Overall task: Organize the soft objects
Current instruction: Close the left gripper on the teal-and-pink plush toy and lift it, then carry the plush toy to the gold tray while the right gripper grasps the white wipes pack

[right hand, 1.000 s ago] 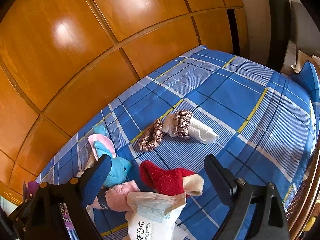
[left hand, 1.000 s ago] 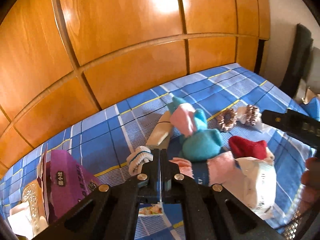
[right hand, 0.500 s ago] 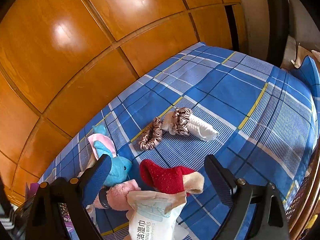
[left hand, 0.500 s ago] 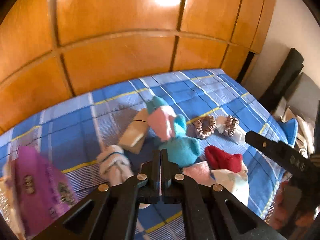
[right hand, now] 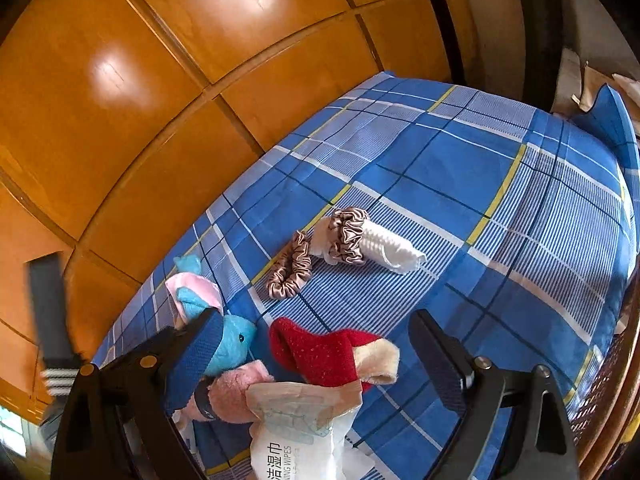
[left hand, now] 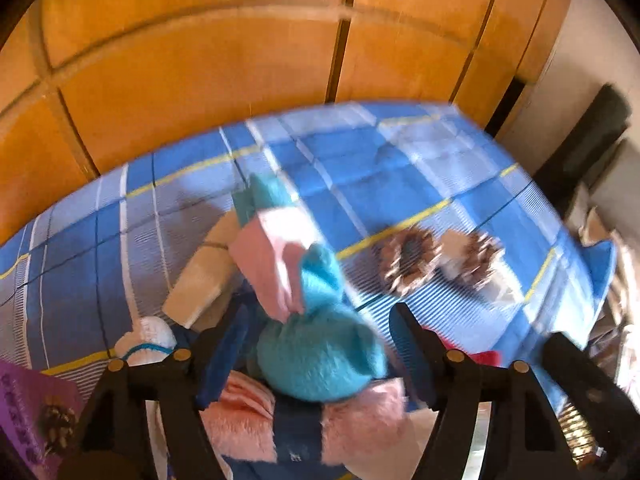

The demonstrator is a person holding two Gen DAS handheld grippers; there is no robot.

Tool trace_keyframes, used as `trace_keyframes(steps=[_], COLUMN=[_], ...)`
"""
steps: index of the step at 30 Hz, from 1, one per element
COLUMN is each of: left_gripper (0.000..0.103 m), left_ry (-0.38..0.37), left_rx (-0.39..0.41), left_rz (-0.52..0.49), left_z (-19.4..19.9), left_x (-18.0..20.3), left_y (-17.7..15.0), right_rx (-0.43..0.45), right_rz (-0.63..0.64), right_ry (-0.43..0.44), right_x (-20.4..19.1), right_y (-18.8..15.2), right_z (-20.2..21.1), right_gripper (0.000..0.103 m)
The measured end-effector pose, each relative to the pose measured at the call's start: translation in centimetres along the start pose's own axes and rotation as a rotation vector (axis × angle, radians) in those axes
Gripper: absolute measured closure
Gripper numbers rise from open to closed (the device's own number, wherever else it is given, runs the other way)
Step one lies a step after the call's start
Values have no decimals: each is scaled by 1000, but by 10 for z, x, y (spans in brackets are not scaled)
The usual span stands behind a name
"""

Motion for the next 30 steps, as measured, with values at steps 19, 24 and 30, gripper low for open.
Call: trace_keyframes(steps=[19, 24, 30], left_gripper=[71, 71, 71], left_ry=[-46, -4, 34], left_rx=[334, 407, 443], left_rz=[101, 149, 227], left_z=[165, 205, 235], left_x=[-68, -108, -165], left_y=[42, 33, 5], right_rx=[-121, -154, -157], right_rz=[102, 114, 150], right_ry=[58, 15, -43], right_x=[-28, -27, -27], right_y=[-20, -26, -28], right_z=[-17, -23, -26], right_gripper=[13, 13, 13])
Point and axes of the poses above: each gripper's, at about its wrist camera, not at the fingertips, and z roughly against the way its jaws point, x to its right, y to its top, the point moved 9 cm from there along -z, roughly the way its jaws point, and after that the axes turned 7 degrees about z, right-handed, at the moved point
